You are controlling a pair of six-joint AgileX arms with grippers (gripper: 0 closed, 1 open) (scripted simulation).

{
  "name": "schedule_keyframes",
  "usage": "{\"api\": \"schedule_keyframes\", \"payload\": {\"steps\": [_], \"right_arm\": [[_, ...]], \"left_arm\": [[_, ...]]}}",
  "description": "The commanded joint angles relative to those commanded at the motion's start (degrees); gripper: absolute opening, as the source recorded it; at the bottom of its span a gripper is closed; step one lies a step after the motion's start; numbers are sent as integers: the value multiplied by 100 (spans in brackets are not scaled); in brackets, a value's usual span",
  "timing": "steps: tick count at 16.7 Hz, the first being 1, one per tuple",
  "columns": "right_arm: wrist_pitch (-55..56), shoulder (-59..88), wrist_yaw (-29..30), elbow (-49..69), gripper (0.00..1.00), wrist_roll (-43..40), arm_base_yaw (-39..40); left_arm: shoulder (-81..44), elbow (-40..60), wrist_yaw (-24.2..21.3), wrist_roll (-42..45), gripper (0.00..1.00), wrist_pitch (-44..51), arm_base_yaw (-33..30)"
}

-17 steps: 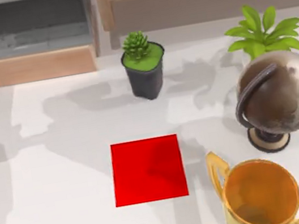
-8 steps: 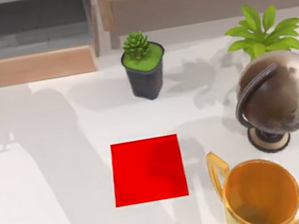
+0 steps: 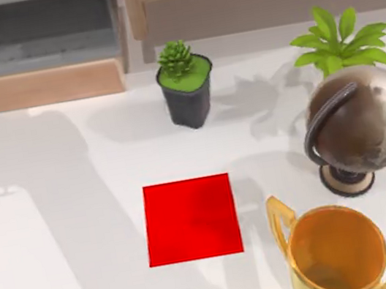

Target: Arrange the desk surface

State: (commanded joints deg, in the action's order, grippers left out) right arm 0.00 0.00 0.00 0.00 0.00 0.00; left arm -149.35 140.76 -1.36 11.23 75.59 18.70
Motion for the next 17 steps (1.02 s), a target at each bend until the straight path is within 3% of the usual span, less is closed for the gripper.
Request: {"api": "schedule_keyframes", "payload": {"steps": [17], "right_arm": [[0,0,0,0,100,0,0]], "left_arm": [[-22,-463,-8,13,100,-543,8]]}}
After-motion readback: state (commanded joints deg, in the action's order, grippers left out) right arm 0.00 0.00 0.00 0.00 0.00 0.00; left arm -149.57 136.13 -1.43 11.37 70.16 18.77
